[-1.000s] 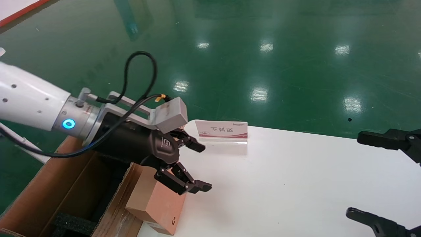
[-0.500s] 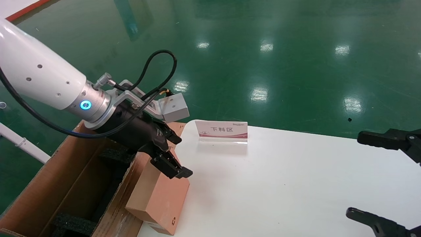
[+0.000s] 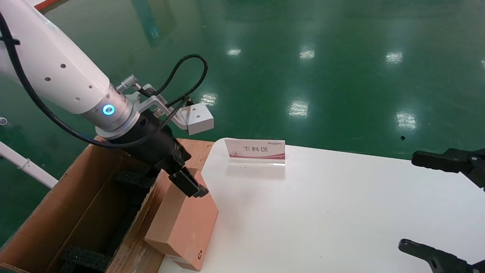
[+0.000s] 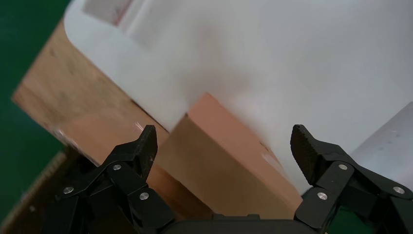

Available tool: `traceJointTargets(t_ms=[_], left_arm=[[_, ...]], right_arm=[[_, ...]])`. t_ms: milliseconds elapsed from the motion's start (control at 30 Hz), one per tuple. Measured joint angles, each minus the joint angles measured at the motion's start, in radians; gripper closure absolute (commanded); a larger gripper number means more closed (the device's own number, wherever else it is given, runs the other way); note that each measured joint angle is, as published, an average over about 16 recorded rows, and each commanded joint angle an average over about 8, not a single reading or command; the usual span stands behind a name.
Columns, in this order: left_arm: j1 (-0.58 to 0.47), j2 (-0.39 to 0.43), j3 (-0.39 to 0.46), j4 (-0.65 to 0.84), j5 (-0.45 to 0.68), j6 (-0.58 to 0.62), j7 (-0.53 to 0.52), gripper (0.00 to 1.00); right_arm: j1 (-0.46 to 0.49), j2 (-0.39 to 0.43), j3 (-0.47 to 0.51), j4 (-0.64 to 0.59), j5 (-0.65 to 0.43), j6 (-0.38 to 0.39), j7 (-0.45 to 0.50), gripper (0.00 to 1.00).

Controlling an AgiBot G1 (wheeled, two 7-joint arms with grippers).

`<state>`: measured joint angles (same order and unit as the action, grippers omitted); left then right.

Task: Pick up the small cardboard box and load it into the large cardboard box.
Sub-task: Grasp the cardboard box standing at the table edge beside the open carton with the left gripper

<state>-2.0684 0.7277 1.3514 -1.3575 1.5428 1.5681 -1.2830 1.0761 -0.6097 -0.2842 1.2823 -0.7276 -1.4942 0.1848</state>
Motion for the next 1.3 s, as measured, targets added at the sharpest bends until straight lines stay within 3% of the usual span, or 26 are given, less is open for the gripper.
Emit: traceJointTargets(t_ms=[667,1300], left_arm=[[-0.12,0.049,0.228,-0.001,-0.034,-0.015,-0.184,0.0],[-0.125,0.038,0.348,-0.003,-0.079,-0.051,-0.229,0.0]], right_arm=[[0.0,0.001,-0.001,0.0,0.001,0.001,-0.001,0.0],[0.001,0.001,-0.003,0.0,0.002,0.001,-0.001,0.0]])
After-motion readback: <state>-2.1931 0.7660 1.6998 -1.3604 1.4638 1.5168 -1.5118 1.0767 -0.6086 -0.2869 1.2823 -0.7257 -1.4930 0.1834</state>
